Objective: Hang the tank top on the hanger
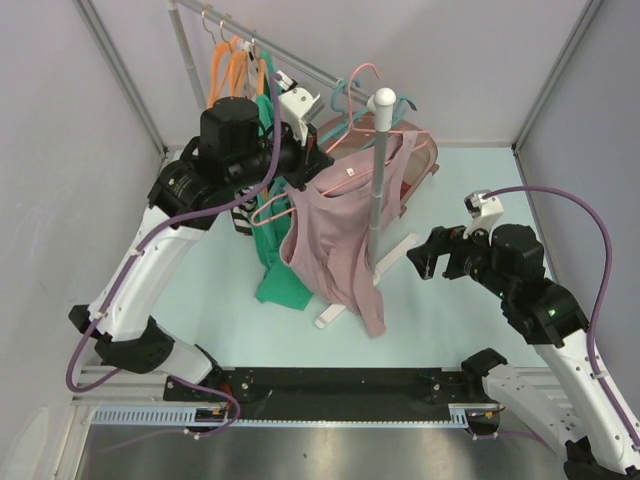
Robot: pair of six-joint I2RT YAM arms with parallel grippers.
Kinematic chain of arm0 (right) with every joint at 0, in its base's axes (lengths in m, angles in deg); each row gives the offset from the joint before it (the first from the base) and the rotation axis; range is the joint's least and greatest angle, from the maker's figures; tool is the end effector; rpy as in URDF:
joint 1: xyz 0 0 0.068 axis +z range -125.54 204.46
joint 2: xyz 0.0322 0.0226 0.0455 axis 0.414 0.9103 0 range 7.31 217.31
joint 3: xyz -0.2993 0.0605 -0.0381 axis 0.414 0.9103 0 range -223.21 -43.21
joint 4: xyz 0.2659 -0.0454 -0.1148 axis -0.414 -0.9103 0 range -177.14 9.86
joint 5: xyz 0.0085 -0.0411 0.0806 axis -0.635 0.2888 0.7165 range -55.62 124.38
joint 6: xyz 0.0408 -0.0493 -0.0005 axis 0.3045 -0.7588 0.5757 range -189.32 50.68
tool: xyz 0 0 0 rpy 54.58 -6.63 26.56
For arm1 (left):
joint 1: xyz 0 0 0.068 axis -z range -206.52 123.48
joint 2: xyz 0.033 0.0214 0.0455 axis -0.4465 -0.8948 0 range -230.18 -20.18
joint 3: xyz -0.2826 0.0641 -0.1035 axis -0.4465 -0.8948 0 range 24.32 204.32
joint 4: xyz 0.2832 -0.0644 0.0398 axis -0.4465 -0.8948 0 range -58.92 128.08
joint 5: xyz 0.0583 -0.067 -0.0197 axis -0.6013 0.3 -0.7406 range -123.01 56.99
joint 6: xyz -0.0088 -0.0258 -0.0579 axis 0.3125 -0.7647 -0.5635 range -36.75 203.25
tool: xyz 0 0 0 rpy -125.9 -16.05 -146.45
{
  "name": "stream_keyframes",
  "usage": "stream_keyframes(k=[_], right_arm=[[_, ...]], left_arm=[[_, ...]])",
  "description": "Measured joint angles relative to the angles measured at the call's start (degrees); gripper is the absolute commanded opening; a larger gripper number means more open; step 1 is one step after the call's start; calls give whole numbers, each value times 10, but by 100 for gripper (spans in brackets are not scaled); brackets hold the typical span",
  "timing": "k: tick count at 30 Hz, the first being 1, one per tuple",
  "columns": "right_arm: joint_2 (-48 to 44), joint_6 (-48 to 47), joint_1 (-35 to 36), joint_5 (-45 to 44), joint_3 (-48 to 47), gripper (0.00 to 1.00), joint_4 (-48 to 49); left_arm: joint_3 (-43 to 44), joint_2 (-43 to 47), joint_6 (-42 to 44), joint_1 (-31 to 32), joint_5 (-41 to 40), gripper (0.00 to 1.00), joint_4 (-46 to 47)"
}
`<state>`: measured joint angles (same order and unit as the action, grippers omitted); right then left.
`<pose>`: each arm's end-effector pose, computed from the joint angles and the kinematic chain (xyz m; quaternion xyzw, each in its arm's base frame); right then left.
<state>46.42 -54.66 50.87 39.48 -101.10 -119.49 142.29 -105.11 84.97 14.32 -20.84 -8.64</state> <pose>0.1299 0.0693 0.4058 -0.1093 0.8143 0.2338 0.5199 0.2301 -0.2128 0.5856 0.3447 0.7048 -0.2842 0.5510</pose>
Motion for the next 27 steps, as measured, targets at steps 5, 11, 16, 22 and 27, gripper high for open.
stream_keyframes(k=[5,11,16,22,27], right_arm=[[0,-3,-5,4,4,98,0],[0,-4,-9,5,8,99,-2],[0,-4,-10,8,8,99,-2],[1,-4,-12,10,8,99,-2],[7,-7,-17,12,8,99,-1]], left_arm=[[-37,1,-2,0,-2,0,3],[-86,13,-2,0,-1,1,28],[-102,30,-4,0,1,69,36],[-104,51,-11,0,3,99,50],[-104,77,-12,0,-2,99,56]])
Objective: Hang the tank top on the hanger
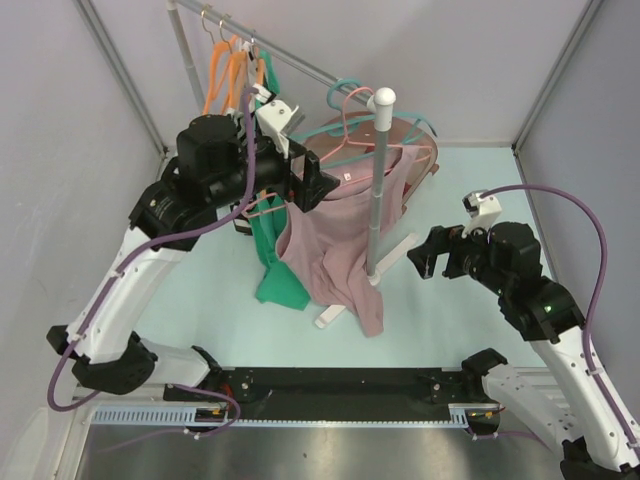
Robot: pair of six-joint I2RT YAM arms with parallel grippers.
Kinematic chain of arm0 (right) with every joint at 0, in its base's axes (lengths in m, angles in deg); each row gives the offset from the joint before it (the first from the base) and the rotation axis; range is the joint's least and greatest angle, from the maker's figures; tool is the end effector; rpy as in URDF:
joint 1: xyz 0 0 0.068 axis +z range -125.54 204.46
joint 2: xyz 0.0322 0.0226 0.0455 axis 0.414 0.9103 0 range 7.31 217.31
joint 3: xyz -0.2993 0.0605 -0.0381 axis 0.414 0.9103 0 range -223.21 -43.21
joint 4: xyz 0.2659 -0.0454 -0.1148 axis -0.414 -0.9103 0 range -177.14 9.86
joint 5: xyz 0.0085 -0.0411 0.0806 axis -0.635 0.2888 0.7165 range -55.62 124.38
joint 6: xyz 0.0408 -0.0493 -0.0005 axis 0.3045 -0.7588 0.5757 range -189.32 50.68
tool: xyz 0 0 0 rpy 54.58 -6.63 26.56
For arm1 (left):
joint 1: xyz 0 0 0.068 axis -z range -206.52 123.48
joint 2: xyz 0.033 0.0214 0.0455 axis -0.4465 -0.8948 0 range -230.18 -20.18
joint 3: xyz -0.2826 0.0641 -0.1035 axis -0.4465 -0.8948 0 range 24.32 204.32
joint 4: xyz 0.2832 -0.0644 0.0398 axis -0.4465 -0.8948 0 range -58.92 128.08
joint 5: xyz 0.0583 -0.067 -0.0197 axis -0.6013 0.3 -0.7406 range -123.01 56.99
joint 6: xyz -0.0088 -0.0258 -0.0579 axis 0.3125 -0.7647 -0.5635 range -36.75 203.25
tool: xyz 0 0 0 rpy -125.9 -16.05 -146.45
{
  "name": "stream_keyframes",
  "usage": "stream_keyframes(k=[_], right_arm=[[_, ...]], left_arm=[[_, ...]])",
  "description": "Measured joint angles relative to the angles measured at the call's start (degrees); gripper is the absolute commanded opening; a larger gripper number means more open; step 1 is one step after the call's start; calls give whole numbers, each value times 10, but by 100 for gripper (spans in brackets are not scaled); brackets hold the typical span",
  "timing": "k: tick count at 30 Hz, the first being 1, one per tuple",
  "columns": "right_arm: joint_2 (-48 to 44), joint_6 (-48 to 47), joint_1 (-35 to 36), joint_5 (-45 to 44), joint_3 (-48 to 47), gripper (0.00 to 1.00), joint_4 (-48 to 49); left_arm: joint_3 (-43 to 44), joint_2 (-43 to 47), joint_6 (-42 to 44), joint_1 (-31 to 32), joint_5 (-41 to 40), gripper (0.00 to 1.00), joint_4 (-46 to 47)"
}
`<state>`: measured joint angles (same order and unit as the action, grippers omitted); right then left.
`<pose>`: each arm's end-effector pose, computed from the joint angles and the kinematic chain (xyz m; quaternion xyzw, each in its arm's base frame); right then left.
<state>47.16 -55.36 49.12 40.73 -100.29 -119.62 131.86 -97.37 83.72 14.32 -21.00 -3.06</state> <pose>0.1360 0.0684 0.3988 -0.1081 0.8225 0.2274 0.5100 0.2080 -0.1935 0.5757 0.3326 0.6935 -0.2944 0.5673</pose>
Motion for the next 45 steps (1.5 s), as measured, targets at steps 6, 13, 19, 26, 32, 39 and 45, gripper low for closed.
stream_keyframes(k=[6,13,19,26,32,39,45], right_arm=[[16,-10,-26,9,0,100,4],[23,-28,-105,38,0,100,8],[38,-32,-191,80,1,100,26],[42,-5,-305,132,1,100,54],[26,21,-347,148,1,100,65],[8,30,-350,151,1,100,75],[7,30,-350,151,1,100,76]], left_arm=[[-14,50,2,0,-16,100,12],[-50,127,10,-51,-47,99,26],[-153,174,-20,-254,-19,99,60],[-362,268,-78,-497,29,99,107],[-535,383,-101,-537,21,99,139],[-629,462,-101,-537,9,99,174],[-658,460,-106,-537,2,99,201]])
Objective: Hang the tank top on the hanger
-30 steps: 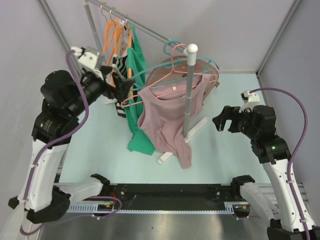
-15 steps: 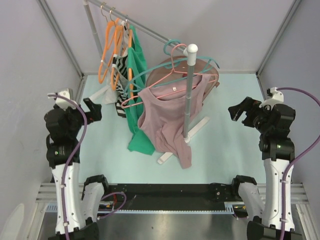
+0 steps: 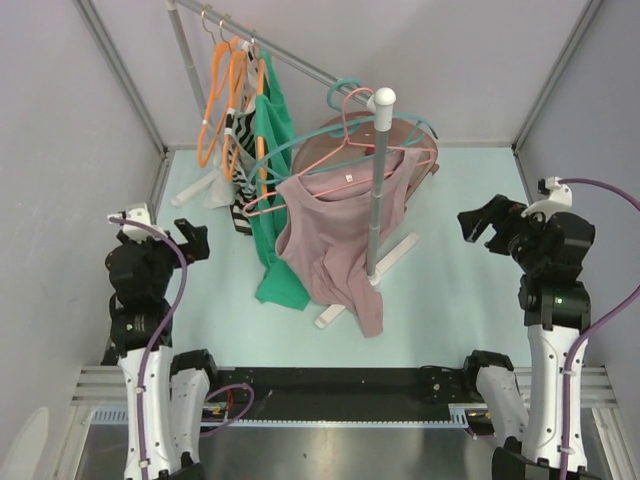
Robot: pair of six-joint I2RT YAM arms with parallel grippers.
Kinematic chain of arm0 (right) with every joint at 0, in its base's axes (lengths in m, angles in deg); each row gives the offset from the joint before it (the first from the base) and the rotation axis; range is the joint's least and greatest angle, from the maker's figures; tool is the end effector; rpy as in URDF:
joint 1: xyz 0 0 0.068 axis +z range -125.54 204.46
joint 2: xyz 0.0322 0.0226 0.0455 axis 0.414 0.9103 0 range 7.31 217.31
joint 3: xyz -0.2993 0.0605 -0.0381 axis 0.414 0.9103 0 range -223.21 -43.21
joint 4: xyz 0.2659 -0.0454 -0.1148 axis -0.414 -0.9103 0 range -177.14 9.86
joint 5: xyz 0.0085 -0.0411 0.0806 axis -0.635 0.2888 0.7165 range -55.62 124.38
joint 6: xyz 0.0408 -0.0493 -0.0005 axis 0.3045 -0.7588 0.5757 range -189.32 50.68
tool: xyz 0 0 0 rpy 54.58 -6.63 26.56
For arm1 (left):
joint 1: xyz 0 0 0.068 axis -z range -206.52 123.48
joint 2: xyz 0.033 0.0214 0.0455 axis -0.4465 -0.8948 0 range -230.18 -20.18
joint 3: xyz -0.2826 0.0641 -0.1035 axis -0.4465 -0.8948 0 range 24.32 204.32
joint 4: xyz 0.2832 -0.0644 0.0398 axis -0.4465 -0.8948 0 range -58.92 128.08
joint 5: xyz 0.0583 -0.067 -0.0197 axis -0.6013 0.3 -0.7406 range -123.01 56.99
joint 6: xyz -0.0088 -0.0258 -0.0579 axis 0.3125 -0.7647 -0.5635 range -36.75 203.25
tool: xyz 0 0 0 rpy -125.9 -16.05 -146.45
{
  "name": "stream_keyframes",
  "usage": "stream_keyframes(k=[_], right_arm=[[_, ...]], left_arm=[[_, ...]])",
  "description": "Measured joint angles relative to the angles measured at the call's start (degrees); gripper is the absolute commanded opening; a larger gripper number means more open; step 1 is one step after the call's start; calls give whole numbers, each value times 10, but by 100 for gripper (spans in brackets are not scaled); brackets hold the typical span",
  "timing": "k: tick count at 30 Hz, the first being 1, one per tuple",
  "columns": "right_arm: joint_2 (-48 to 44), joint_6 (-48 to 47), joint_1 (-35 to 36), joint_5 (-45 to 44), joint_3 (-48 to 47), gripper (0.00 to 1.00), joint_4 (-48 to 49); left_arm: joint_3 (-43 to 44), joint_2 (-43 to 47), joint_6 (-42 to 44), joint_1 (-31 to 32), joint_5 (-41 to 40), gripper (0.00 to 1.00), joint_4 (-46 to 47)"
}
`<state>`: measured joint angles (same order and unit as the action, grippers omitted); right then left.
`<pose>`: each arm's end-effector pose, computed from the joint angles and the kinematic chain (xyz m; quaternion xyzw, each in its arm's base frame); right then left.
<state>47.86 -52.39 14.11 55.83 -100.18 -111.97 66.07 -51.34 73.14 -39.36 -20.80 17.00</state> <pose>0.1588 -0.0107 0.4129 0.0747 0.7862 0.1820 0.5858 0.1452 0.0223 0.3567 -0.0855 0.7626 -0.0666 0.6377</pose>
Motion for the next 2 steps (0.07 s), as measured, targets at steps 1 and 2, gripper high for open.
stream_keyframes(k=[1,2], right_arm=[[0,0,0,0,2,100,1],[-1,0,0,0,3,100,0]], left_arm=[[-2,-1,0,0,0,99,0],[-3,-1,0,0,-1,100,1]])
